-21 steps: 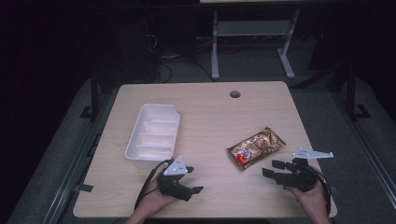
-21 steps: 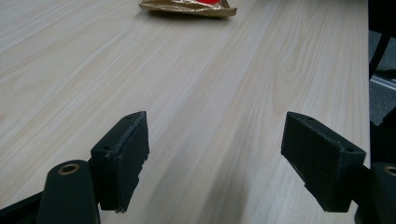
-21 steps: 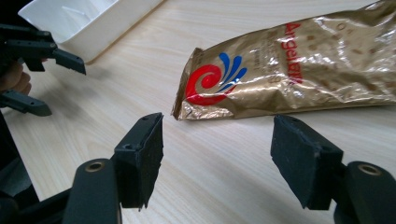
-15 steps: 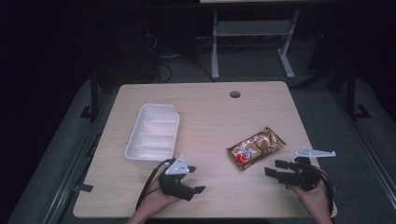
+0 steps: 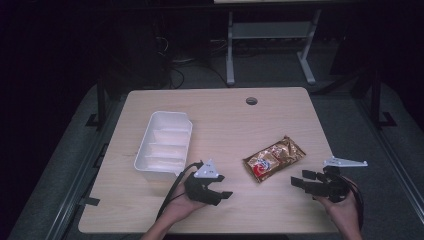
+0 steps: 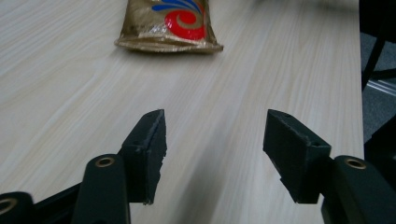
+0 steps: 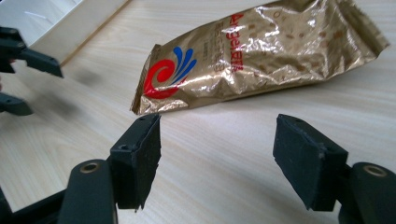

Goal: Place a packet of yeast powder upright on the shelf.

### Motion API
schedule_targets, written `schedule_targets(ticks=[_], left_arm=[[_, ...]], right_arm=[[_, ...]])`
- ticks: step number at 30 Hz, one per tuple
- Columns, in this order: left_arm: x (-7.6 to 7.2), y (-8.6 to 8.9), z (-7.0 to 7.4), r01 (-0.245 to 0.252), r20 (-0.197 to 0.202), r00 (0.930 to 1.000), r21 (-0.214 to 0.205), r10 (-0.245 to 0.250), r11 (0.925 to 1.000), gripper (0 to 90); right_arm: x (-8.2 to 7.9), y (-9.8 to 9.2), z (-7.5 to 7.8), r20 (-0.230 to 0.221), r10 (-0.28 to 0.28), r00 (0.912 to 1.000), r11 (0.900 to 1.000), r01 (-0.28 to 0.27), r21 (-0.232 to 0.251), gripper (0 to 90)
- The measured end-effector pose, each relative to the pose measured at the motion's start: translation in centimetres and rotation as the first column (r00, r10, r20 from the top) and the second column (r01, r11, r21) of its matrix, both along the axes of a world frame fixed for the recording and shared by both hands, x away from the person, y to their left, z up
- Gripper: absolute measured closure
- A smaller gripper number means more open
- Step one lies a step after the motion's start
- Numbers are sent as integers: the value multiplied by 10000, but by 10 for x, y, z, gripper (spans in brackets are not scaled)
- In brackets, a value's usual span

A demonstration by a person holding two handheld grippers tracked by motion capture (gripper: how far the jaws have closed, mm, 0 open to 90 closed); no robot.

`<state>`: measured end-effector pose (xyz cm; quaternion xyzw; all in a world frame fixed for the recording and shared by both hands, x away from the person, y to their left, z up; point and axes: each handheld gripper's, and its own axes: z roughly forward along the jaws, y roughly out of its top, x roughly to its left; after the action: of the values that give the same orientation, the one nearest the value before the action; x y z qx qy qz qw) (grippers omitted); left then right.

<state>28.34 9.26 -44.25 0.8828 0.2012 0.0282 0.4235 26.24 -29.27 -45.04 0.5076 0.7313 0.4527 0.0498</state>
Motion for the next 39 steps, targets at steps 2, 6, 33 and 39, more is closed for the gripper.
schedule_targets(ticks=[2,6,33,39], left_arm=[[5,-9,-2,-42,-102,9999,13,42,10000,484],[14,-29,-8,-118,-507,9986,478,142,9988,551],[71,-104,2,-20,-669,9977,1548,125,9879,875],[74,-108,3,48,-576,9983,1749,54,9846,859]], right_arm=[[0,1,0,13,18,10000,9999,-18,-100,319],[0,0,0,55,-48,10000,9999,49,-155,319],[75,-29,25,-338,-1251,9916,9921,1247,-148,312],[94,-37,25,-492,-1485,9877,9889,1484,-74,358]])
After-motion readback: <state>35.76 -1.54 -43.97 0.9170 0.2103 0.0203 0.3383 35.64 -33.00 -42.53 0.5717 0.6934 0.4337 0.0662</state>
